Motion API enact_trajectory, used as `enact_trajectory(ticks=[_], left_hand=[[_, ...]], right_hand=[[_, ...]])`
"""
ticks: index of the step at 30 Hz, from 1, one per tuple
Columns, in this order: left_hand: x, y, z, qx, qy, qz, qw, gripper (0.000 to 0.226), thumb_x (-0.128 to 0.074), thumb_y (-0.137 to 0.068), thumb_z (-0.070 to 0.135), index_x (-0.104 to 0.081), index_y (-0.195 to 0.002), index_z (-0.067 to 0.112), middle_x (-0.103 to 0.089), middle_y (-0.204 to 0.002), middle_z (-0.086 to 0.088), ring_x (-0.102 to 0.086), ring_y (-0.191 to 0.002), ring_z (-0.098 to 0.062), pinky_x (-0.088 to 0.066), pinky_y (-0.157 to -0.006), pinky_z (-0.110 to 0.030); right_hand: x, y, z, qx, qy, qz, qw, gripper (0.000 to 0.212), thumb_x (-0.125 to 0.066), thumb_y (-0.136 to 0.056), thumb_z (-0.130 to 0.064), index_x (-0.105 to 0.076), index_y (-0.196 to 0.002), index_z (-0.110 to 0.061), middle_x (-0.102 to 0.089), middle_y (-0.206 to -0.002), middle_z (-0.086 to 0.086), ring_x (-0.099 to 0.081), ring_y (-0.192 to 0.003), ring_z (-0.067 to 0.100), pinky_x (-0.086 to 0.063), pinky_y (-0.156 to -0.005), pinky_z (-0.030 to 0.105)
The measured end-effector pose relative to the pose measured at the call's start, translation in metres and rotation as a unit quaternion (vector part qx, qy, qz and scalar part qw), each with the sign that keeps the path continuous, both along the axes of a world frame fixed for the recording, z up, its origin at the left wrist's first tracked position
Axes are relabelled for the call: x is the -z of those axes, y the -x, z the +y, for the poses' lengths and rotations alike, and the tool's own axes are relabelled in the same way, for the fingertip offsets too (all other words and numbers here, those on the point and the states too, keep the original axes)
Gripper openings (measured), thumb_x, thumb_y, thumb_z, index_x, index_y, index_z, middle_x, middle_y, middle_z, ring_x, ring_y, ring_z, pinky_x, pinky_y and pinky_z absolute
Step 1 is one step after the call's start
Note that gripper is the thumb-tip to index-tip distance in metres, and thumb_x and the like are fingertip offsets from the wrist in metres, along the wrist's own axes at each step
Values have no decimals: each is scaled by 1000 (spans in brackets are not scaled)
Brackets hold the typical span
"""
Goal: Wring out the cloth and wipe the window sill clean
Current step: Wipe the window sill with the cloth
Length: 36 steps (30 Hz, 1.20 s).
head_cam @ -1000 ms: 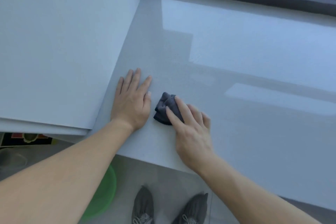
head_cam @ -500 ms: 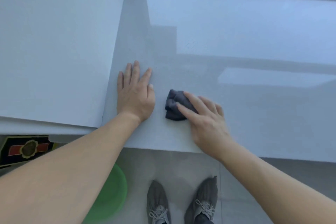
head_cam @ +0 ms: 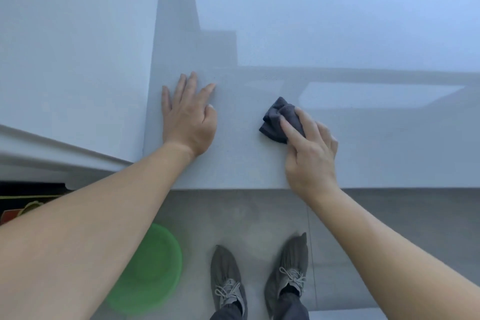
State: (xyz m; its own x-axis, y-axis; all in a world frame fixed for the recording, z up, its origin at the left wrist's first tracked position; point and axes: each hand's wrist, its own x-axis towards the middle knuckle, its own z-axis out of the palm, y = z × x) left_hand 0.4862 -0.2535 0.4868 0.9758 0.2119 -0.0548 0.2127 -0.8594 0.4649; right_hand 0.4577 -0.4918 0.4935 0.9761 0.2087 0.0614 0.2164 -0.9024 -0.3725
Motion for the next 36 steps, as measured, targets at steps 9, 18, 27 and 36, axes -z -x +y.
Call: enact_trajectory(ticks=[9, 18, 27, 36], left_hand=[[6, 5, -7, 42, 3, -92, 995, 52, -44, -87, 24, -53, -136, 13, -44, -151, -11, -32, -144, -24, -6, -122, -48], [-4, -35, -61, 15, 14, -65, 998, 46, -45, -94, 24, -47, -140, 15, -34, -154, -12, -21, -147, -24, 2, -122, -48], [8, -53, -74, 3, -69, 4, 998, 63, -30, -93, 41, -24, -154, 23, -7, -166, -7, 2, -152, -18, 7, -122, -47], [4, -54, -77, 7, -96, 37, 995, 64, -27, -92, 41, -23, -154, 29, -3, -166, -4, 4, -152, -17, 6, -121, -48]], right_hand=[[6, 14, -44, -76, 32, -21, 996, 60, -46, -78, -7, -59, -133, -28, -44, -149, 3, -45, -124, 34, -32, -96, 43], [-11, 11, -54, -136, 53, 11, 989, 63, -52, -80, -14, -50, -140, -30, -42, -147, 2, -44, -120, 29, -32, -97, 40], [6, -33, -71, -220, 57, -23, 974, 60, -42, -88, -9, -42, -145, -24, -32, -157, 15, -35, -141, 37, -29, -115, 47], [8, -38, -67, -273, 29, -15, 961, 60, -40, -84, -4, -52, -141, -21, -31, -158, 13, -31, -145, 32, -25, -118, 49]])
